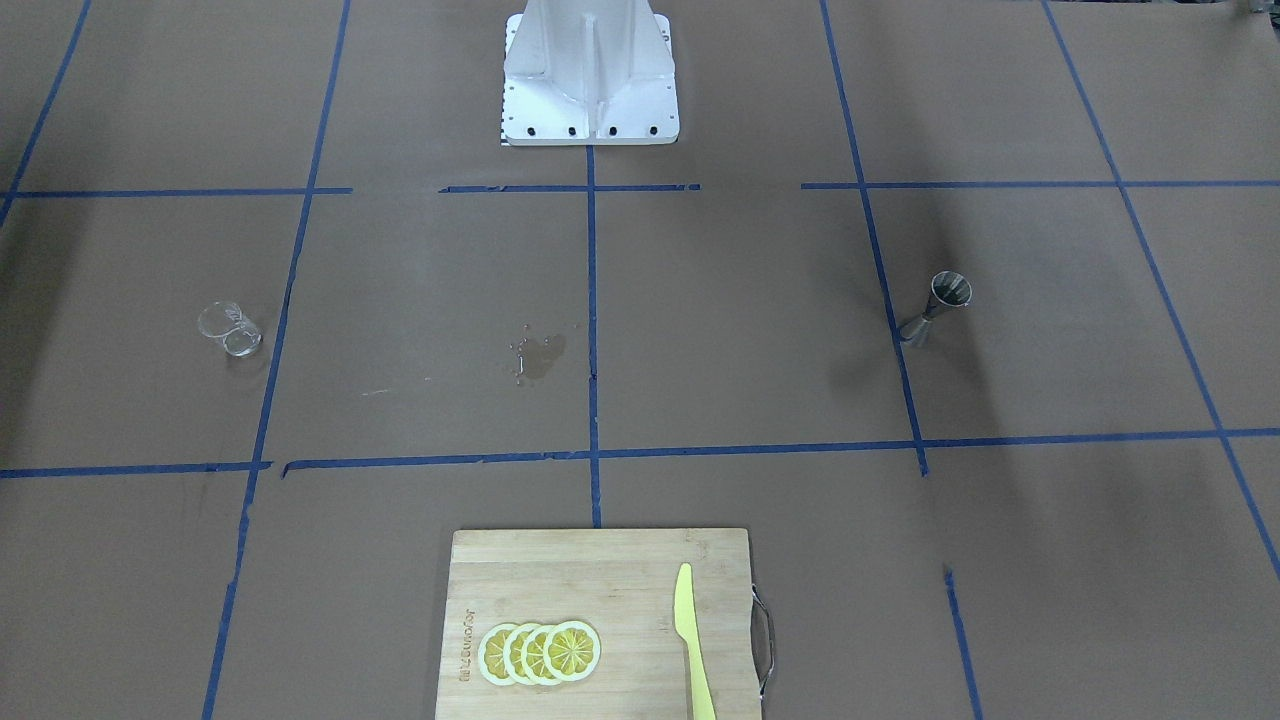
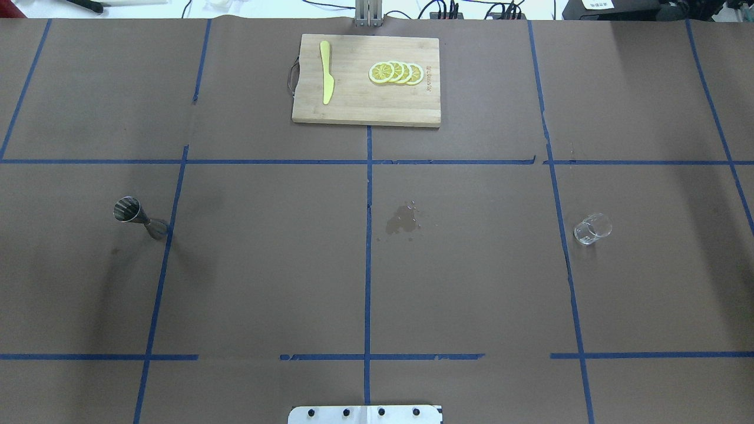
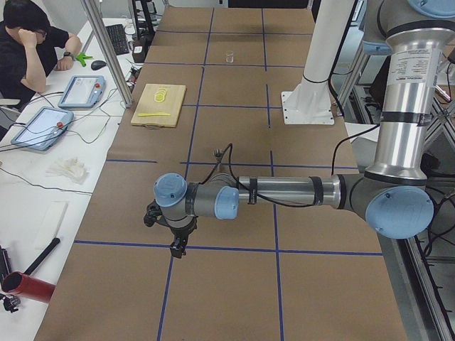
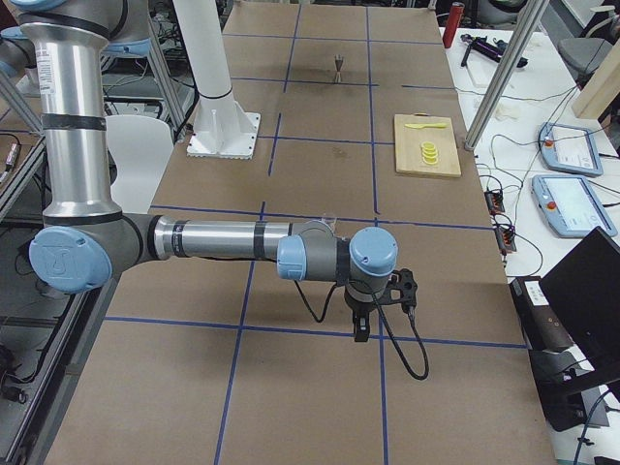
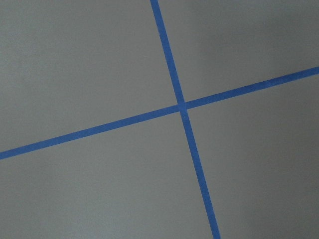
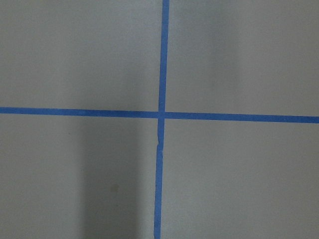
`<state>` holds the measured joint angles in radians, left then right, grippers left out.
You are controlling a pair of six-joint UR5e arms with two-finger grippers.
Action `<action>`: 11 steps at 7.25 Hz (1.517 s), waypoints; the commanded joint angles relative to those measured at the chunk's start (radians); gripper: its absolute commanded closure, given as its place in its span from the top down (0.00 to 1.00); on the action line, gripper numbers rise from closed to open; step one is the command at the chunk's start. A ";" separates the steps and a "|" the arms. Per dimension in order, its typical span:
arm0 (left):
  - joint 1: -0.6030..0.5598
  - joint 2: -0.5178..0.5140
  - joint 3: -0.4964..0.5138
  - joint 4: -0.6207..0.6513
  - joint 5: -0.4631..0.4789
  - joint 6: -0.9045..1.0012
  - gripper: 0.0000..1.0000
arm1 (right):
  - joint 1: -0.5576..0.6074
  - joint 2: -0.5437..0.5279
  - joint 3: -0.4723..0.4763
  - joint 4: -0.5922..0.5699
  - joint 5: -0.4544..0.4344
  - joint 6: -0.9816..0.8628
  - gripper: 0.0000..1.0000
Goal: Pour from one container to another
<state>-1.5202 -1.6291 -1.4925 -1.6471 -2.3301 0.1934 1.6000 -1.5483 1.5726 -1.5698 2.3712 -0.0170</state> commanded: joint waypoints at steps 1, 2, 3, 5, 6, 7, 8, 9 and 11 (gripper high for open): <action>0.000 0.000 -0.006 0.001 0.000 -0.002 1.00 | 0.002 0.001 -0.003 0.016 -0.001 0.025 1.00; 0.000 0.000 -0.005 0.001 0.000 -0.003 1.00 | 0.002 0.001 -0.003 0.017 -0.001 0.025 1.00; 0.000 0.000 -0.005 0.001 0.000 -0.003 1.00 | 0.002 0.001 -0.003 0.017 -0.001 0.032 1.00; 0.000 0.002 -0.003 0.001 0.000 -0.008 1.00 | 0.002 -0.004 -0.005 0.059 -0.007 0.078 1.00; 0.000 -0.002 -0.008 0.000 -0.002 -0.093 1.00 | 0.002 -0.003 -0.009 0.062 -0.007 0.078 1.00; 0.000 0.000 -0.011 -0.002 -0.002 -0.116 1.00 | 0.002 -0.003 -0.009 0.062 -0.007 0.078 1.00; 0.000 0.000 -0.011 -0.007 -0.002 -0.118 1.00 | 0.002 -0.003 -0.009 0.062 -0.007 0.078 1.00; 0.000 0.000 -0.011 -0.010 -0.002 -0.117 1.00 | 0.000 -0.003 -0.009 0.063 -0.007 0.078 1.00; 0.000 -0.002 -0.011 -0.010 -0.002 -0.117 1.00 | 0.002 -0.003 -0.009 0.083 -0.009 0.078 1.00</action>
<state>-1.5202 -1.6301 -1.5032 -1.6560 -2.3316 0.0767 1.6011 -1.5509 1.5632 -1.4934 2.3629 0.0613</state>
